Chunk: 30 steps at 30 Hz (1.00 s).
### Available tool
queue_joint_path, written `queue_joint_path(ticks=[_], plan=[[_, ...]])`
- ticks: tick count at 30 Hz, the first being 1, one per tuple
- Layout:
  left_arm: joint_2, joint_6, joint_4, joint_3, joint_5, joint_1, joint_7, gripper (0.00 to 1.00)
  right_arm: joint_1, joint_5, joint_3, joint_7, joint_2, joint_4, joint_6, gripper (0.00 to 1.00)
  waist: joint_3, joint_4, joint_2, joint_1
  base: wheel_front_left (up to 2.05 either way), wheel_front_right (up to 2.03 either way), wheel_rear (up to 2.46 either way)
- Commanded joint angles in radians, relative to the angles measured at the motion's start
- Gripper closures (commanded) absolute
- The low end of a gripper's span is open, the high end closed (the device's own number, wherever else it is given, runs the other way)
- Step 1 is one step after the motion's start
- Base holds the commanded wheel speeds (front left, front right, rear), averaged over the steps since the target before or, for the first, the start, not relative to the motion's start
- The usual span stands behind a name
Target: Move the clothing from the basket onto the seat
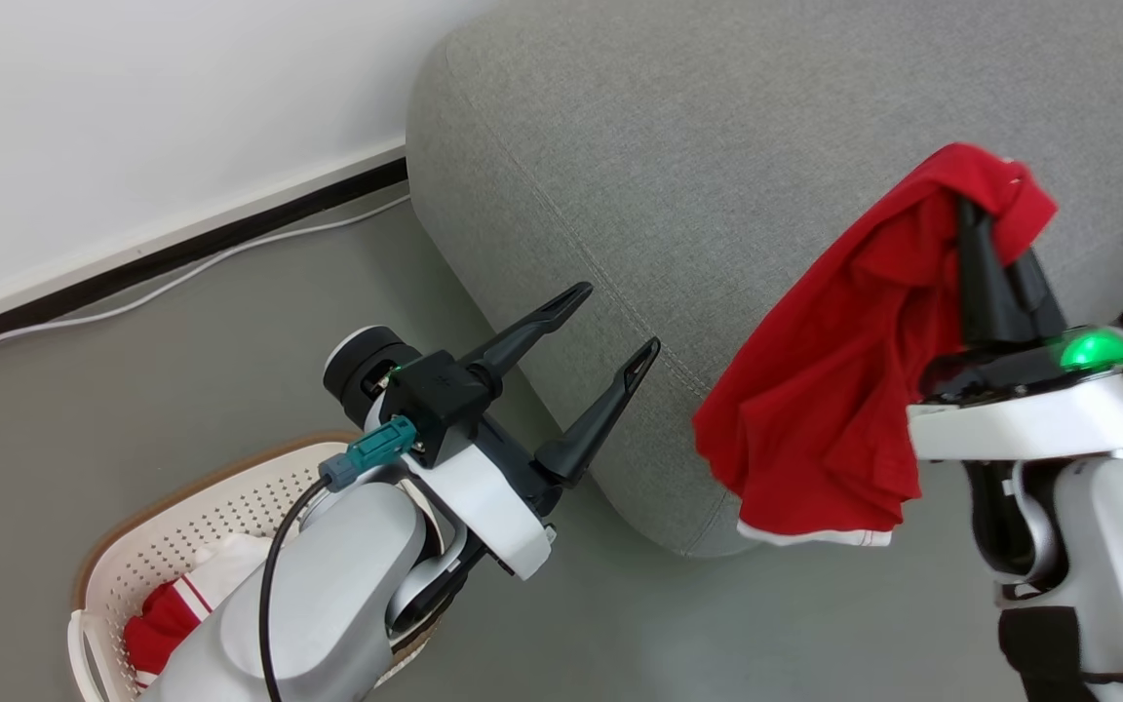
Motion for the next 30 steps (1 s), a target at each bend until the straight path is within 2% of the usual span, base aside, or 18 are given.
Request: queue_joint_path(ticks=[1,8,15,21,23,30], plan=[[0.018,-0.001,-0.022,0.03,-0.002,-0.036,-0.006,0.0,-0.008,-0.013,0.001,-0.006,0.0,-0.043,0.003,1.0,0.007,-0.002,-0.0001,0.0,0.0,0.0,0.0],[0.033,-0.001,-0.013,-0.008,-0.013,-0.037,-0.006,0.0,-0.083,-0.031,-0.103,-0.006,-0.051,-0.057,0.003,1.0,0.059,-0.005,-0.0001,0.0,0.0,0.0,0.0],[0.086,-0.001,-0.025,-0.021,-0.012,-0.039,-0.006,0.0,-0.237,-0.04,-0.119,-0.006,-0.087,0.02,0.003,1.0,0.151,-0.006,-0.0001,0.0,0.0,0.0,0.0],[0.132,-0.001,-0.071,-0.062,-0.002,-0.09,-0.006,0.0,-0.375,-0.056,-0.202,-0.006,-0.116,0.087,0.003,1.0,0.265,0.054,-0.0001,0.0,0.0,0.0,0.0],[0.137,-0.001,-0.076,-0.066,-0.002,-0.1,-0.006,0.0,-0.393,-0.072,-0.209,-0.006,-0.126,0.095,0.003,1.0,0.282,0.063,-0.0001,0.0,0.0,0.0,0.0],[0.159,-0.001,-0.119,-0.094,0.0,-0.172,-0.006,0.0,-0.552,-0.148,-0.342,-0.006,-0.176,0.175,0.003,1.0,0.389,0.121,-0.0001,0.0,0.0,0.0,0.0]])
